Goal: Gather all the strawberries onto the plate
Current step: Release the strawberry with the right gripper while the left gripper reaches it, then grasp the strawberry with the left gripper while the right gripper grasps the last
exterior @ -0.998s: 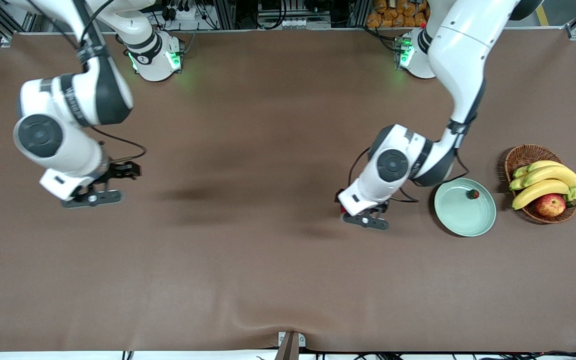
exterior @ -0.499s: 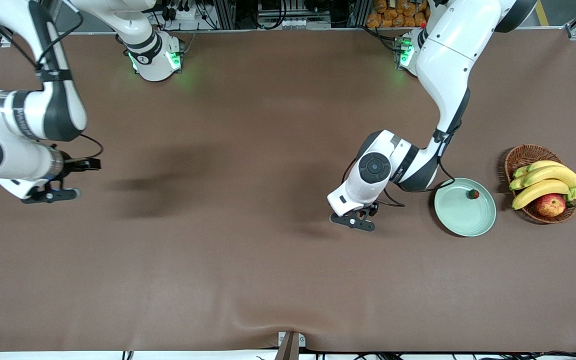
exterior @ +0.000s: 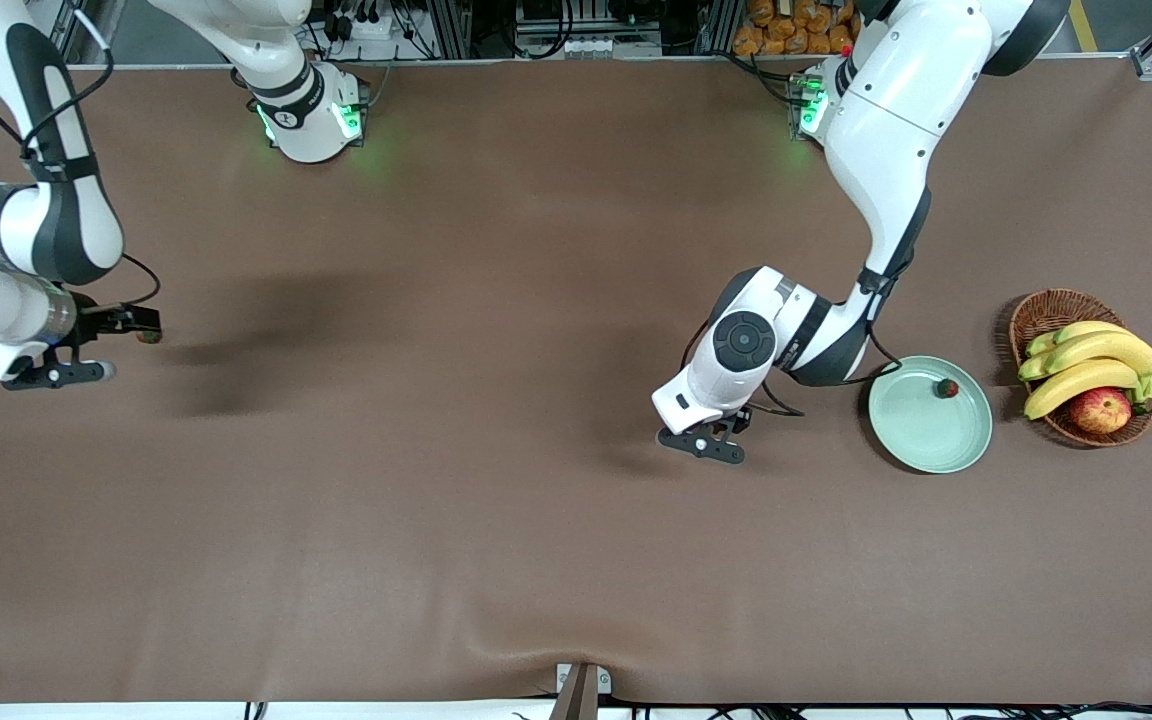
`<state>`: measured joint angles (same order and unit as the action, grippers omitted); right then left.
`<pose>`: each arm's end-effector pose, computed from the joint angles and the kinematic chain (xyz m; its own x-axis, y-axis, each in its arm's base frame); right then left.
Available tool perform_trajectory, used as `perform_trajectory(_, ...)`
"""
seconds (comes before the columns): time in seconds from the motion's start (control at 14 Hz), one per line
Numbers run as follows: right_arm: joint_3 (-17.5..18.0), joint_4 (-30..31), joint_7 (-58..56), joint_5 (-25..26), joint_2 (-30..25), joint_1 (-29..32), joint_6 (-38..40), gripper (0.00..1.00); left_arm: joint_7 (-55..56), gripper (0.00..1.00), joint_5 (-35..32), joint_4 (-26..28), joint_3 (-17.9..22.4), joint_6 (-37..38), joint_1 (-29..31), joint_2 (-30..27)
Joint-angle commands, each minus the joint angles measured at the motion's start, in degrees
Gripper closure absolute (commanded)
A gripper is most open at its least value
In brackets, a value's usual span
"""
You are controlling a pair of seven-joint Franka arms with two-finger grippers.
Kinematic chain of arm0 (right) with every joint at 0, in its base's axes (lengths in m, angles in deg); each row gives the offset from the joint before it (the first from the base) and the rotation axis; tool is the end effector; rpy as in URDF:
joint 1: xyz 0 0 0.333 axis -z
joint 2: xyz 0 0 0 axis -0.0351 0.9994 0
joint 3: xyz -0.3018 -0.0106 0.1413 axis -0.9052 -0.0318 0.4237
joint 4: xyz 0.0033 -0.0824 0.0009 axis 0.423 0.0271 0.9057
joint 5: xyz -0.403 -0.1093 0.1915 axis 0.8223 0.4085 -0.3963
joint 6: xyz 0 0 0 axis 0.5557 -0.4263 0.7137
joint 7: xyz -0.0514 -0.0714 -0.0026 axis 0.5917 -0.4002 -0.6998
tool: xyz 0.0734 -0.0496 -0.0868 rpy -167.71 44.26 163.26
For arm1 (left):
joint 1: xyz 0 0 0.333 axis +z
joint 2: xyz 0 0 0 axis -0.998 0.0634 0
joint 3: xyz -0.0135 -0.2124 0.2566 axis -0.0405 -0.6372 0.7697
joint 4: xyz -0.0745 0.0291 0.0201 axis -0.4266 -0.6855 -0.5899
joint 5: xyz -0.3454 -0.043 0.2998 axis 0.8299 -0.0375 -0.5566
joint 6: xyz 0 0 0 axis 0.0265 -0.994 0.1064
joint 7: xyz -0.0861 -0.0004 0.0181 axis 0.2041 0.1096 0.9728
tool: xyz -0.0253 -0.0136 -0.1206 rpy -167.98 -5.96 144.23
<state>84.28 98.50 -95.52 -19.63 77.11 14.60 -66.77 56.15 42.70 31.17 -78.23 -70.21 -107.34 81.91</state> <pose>0.5649 -0.1911 0.2545 0.9537 0.1359 -0.2685 0.1559 -0.9862 0.0548 0.6395 -0.3791 0.1324 0.9609 -0.2759 0.0252 -0.2764 -0.9609 0.0160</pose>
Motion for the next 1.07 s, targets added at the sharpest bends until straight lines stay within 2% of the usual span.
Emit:
perform_trajectory(0.0, 0.8, 1.63, -4.71, 0.46, 1.17, 4.02, -4.47, 0.0, 1.42, 0.35, -1.44, -0.97, 0.16, -0.31, -0.82, 0.57)
perform_trajectory(0.07, 0.8, 1.55, -6.64, 0.46, 2.4, 5.07, -6.14, 0.0, 1.42, 0.41, -1.44, -0.97, 0.07, -0.31, -0.73, 0.57)
perform_trajectory(0.43, 0.8, 1.63, -13.68, 0.46, 9.52, 9.74, -15.99, 0.0, 1.86, 0.41, -1.44, -0.35, 0.16, -0.14, -0.82, 0.57)
perform_trajectory(0.5, 0.8, 1.63, -14.04, 0.46, 10.23, 10.18, -16.7, 0.0, 1.86, 0.45, -1.44, -0.26, 0.07, 0.04, -0.82, 0.57)
perform_trajectory(0.86, 0.89, 3.74, -13.96, 0.28, 11.11, 10.53, -17.15, 0.0, 3.26, 0.82, -1.44, -0.26, 0.16, 0.39, -0.91, 0.22)
perform_trajectory(1.0, 0.89, 4.27, -13.96, 0.2, 11.11, 10.71, -17.15, 0.0, 3.0, 0.86, -1.53, -0.96, 0.16, 2.48, -0.12, -0.66)
